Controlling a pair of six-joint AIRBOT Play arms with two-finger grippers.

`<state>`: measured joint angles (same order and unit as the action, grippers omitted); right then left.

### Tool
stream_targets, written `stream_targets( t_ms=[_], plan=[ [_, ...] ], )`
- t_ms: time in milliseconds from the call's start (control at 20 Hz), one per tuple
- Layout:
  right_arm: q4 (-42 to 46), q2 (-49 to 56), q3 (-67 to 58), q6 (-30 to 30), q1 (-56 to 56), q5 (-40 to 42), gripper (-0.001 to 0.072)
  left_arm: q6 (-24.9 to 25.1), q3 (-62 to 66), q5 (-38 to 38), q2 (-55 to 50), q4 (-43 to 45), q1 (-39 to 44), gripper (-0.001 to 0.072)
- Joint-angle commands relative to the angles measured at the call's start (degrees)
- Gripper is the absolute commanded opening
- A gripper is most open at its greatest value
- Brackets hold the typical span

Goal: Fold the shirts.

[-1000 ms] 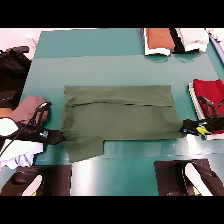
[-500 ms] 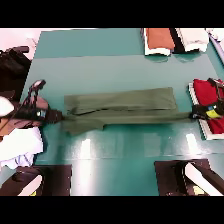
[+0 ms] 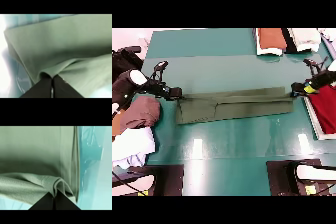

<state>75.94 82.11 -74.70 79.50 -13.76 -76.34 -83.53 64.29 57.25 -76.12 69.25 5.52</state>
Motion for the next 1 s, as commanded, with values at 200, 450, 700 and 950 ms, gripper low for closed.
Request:
stream_targets(
  t_ms=[200,450,700,950],
  plan=[
    [-14.3,8.9,-11.7,-3.2,-1.9,0.4,0.0443,-0.5,5.3,-2.0,-2.3,-1.2,0.0,0.0477],
    [-15.0,8.8,-7.8,-7.3,-10.1,-4.8,0.0587,-0.2,6.6,-0.7,-2.3,-9.4,0.0,0.0023],
    [-16.1,11.6,2.8,-9.8,-18.6,-1.0,0.0593,-1.4,6.5,-2.3,-2.9,-11.2,7.1,0.0022],
    [-27.5,17.7,4.4,-14.3,-15.6,-1.4,0.0548,-4.1,7.3,-7.7,-7.8,-11.2,18.1,0.0022]
  ],
)
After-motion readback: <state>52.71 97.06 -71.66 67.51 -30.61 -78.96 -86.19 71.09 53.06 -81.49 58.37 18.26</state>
